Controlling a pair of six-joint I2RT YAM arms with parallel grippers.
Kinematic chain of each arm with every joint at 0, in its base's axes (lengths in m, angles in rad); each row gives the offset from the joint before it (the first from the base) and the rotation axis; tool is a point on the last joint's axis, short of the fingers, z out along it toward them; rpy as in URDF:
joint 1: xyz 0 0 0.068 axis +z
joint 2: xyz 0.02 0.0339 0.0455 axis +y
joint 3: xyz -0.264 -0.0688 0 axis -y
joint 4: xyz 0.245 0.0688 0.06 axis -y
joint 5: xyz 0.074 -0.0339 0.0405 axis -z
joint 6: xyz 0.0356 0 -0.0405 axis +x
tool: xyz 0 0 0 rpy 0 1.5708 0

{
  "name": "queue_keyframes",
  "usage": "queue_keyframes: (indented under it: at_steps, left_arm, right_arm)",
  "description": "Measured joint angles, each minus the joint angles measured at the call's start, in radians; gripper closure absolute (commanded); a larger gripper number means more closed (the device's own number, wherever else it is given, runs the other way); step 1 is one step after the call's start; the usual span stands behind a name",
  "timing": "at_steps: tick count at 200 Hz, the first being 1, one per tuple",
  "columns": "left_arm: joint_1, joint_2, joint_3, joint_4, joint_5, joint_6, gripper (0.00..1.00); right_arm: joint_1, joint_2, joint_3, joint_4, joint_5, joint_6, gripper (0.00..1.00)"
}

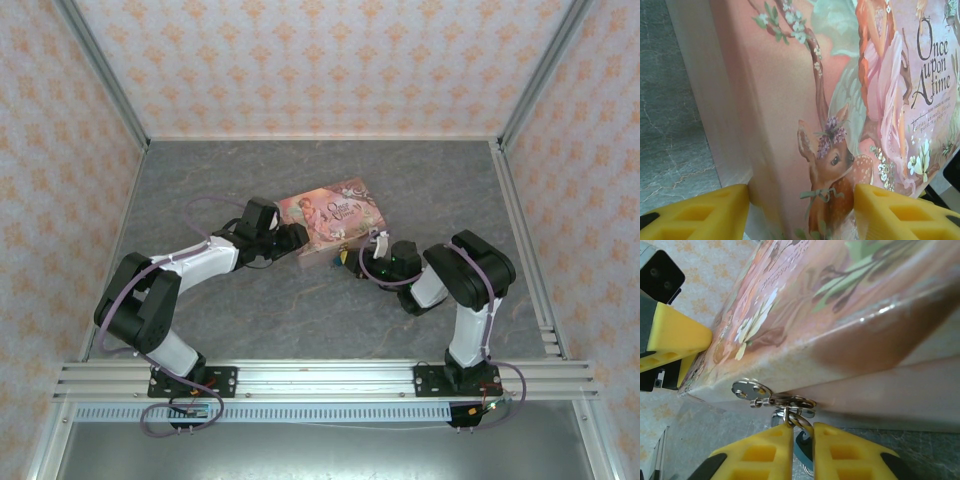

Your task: Unlock the padlock with the key

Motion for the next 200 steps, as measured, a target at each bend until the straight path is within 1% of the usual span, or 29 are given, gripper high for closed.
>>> queue_keyframes:
  at_steps: [62, 166, 200]
  left_arm:
    - [0.0, 0.0, 0.0, -0.001, -0.001, 0.0, 0.43]
    - [0.0, -0.001, 0.0, -0.002, -0.004, 0.0, 0.43]
    - [0.0, -0.001, 0.0, -0.002, -0.004, 0.0, 0.43]
  right_arm:
    - [0.001, 0.0, -0.008, 0.006, 0.019, 0.003, 0.99]
    - [0.001, -0.005, -0.028, 0.025, 0.046, 0.031, 1.0]
    - [-0.002, -0.015, -0.039, 0.025, 0.072, 0.058, 1.0]
